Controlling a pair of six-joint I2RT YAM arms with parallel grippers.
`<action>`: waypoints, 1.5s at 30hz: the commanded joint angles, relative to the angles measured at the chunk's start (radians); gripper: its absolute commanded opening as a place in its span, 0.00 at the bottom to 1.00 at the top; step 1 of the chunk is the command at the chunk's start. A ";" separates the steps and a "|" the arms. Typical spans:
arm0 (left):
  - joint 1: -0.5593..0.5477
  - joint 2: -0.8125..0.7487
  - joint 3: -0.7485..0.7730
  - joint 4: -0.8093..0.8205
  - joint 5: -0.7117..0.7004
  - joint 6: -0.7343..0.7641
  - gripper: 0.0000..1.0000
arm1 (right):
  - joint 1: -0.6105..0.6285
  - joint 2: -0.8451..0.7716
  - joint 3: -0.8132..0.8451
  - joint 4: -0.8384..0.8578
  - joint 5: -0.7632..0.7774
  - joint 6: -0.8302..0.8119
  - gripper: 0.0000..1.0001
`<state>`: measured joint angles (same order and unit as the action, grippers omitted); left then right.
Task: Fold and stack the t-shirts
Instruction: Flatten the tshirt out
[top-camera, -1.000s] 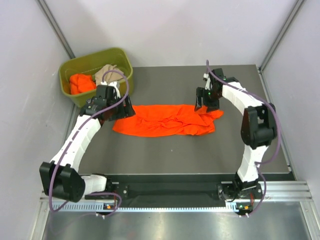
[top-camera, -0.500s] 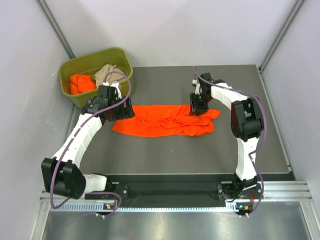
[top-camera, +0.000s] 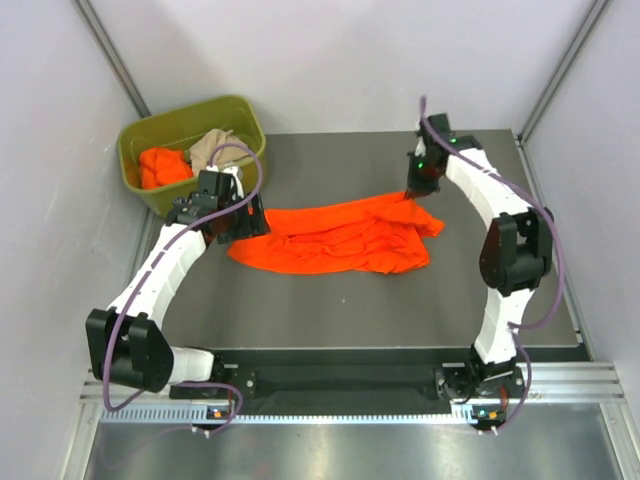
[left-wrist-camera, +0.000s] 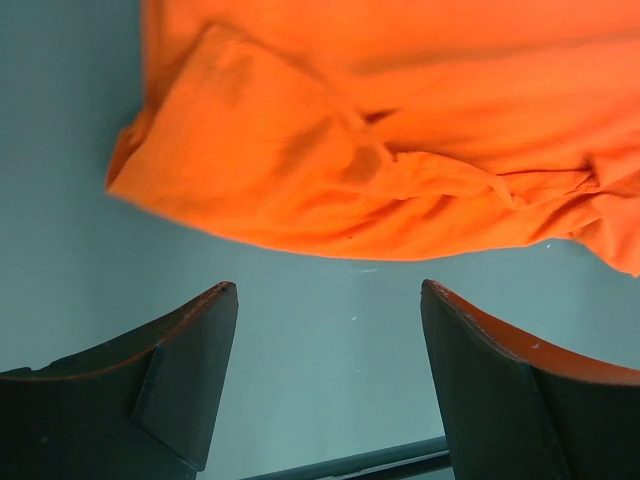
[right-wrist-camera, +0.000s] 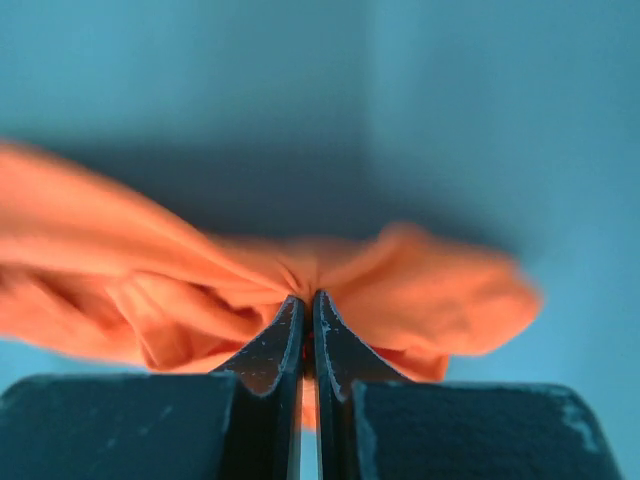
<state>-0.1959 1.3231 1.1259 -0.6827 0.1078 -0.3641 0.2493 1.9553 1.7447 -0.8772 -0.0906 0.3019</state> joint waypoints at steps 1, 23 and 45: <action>0.007 0.004 0.035 0.020 -0.010 0.002 0.78 | -0.085 0.063 0.142 0.082 0.030 0.075 0.00; 0.015 0.405 0.208 0.115 0.072 -0.012 0.67 | -0.039 -0.150 -0.082 0.023 0.023 -0.050 0.62; 0.009 0.758 0.419 0.221 0.003 0.019 0.47 | -0.047 -0.131 -0.116 0.006 -0.014 -0.083 0.61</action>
<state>-0.2127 2.0705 1.5646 -0.5175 0.1589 -0.3149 0.2070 1.8275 1.6287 -0.8791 -0.0883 0.2302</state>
